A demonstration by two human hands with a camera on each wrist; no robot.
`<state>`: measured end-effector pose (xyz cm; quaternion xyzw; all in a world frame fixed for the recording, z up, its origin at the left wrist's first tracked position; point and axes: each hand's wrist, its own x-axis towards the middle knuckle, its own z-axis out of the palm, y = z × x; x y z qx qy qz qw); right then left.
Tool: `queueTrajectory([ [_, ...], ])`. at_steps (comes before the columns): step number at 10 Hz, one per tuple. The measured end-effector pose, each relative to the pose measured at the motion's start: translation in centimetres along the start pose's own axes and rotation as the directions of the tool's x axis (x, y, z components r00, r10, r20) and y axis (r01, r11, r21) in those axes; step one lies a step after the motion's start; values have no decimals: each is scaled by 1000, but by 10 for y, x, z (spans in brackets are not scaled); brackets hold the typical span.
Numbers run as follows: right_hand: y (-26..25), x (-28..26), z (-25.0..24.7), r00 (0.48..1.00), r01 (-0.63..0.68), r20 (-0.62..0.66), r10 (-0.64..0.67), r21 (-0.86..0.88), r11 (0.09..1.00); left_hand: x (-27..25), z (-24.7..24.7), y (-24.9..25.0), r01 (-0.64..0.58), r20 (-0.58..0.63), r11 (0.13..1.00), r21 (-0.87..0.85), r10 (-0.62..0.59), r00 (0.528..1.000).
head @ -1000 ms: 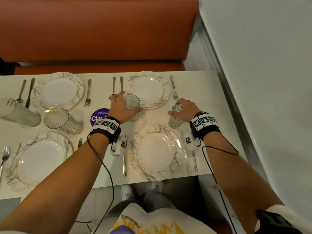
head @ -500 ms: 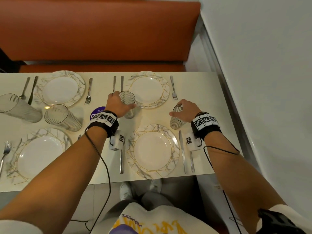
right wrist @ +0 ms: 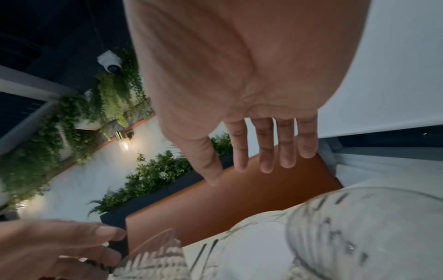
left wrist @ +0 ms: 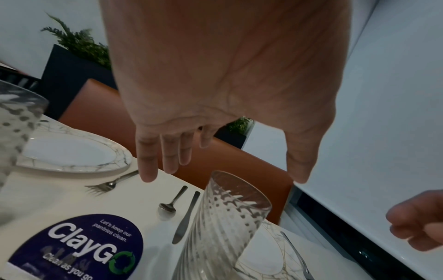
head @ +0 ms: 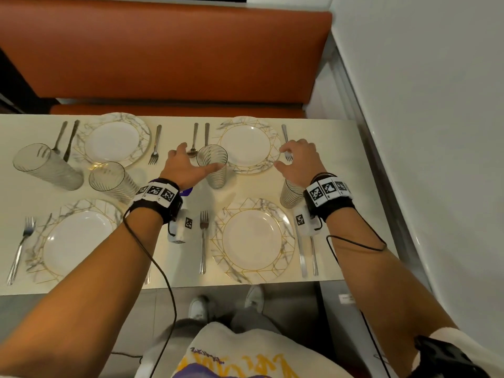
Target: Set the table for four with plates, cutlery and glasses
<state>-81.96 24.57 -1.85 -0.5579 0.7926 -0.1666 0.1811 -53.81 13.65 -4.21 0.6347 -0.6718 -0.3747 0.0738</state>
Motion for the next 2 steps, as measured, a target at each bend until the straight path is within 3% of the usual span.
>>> queueTrajectory([
  [2,-56,-16,26,991,129,-38,-125,155,979,-10,-22,-34,9,-91,993,-114,-19,996],
])
